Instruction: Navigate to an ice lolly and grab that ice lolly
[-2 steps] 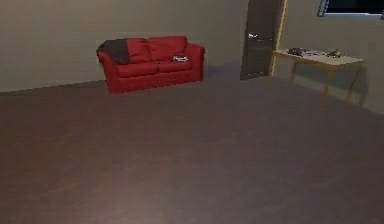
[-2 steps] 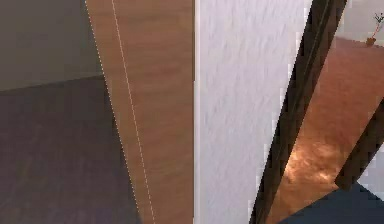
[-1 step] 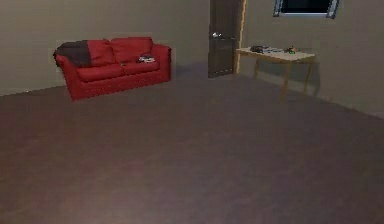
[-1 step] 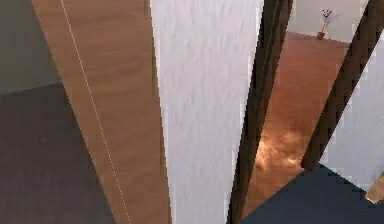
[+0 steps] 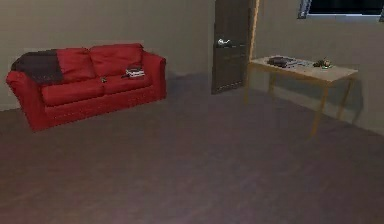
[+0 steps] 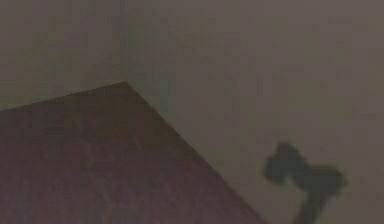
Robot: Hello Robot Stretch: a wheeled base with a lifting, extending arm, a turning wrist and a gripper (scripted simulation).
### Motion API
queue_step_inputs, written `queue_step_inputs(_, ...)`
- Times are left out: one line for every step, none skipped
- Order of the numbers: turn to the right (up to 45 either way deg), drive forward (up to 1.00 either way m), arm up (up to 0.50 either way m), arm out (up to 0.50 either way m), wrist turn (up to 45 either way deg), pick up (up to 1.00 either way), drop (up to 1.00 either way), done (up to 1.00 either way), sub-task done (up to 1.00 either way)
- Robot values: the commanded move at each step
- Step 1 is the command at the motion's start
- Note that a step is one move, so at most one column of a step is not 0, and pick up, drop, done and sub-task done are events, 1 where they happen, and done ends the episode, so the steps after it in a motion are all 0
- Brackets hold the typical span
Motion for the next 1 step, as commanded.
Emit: queue_step_inputs(0.0,1.00,0.00,0.00,0.0,0.00,0.00,0.00,0.00)
